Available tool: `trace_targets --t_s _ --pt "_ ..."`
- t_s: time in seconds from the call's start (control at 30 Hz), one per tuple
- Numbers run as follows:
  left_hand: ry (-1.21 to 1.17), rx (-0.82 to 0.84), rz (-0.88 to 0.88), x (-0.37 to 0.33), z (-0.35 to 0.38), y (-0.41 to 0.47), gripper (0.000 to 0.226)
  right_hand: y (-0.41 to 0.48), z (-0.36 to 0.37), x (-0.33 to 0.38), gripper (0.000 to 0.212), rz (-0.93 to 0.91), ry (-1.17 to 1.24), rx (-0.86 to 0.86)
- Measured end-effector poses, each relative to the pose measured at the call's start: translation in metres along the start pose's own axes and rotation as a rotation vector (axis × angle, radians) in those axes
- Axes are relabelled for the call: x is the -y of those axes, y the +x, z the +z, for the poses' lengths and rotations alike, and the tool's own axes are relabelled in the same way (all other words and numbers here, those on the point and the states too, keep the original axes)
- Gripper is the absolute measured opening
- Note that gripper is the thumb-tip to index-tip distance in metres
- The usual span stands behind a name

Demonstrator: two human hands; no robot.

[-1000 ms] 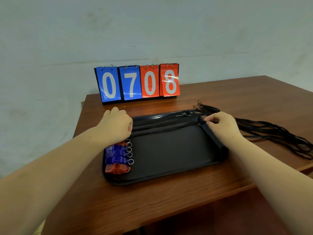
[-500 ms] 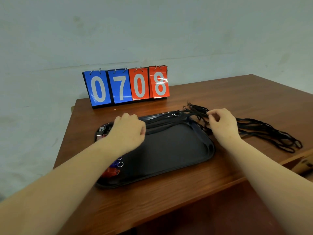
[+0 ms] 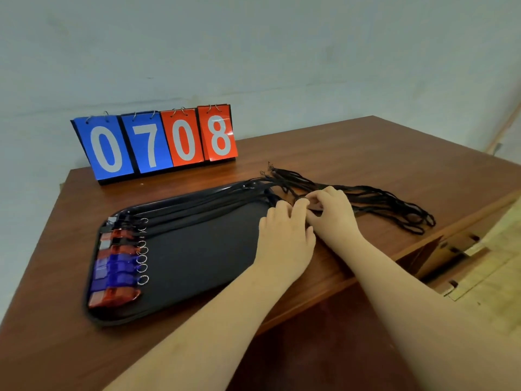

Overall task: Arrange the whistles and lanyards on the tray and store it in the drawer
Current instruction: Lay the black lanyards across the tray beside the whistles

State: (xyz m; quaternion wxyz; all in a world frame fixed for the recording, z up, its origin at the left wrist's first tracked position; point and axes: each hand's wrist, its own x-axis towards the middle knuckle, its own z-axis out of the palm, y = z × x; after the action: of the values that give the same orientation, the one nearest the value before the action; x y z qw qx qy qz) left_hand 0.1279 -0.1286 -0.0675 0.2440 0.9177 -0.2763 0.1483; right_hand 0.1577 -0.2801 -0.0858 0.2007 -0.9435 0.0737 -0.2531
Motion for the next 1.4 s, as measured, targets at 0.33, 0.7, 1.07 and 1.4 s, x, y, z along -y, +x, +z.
trace_targets --t_s 0.33,0.7,1.07,1.4 --pt "0.208 -0.151 0.157 0.006 0.02 -0.011 0.022 -0.002 -0.002 0.005 0.014 0.067 -0.117 0.002" --pt "0.169 -0.131 0.119 0.005 0.015 -0.011 0.02 -0.012 -0.013 0.016 0.006 0.265 0.142 -0.134" --pt "-0.225 -0.047 0.055 0.005 0.0 -0.009 0.058 -0.049 -0.021 0.022 0.021 -0.281 -0.064 -0.221" --pt "-0.436 -0.012 -0.048 0.009 -0.014 -0.005 0.026 -0.06 -0.03 0.023 0.022 -0.221 0.035 -0.215"
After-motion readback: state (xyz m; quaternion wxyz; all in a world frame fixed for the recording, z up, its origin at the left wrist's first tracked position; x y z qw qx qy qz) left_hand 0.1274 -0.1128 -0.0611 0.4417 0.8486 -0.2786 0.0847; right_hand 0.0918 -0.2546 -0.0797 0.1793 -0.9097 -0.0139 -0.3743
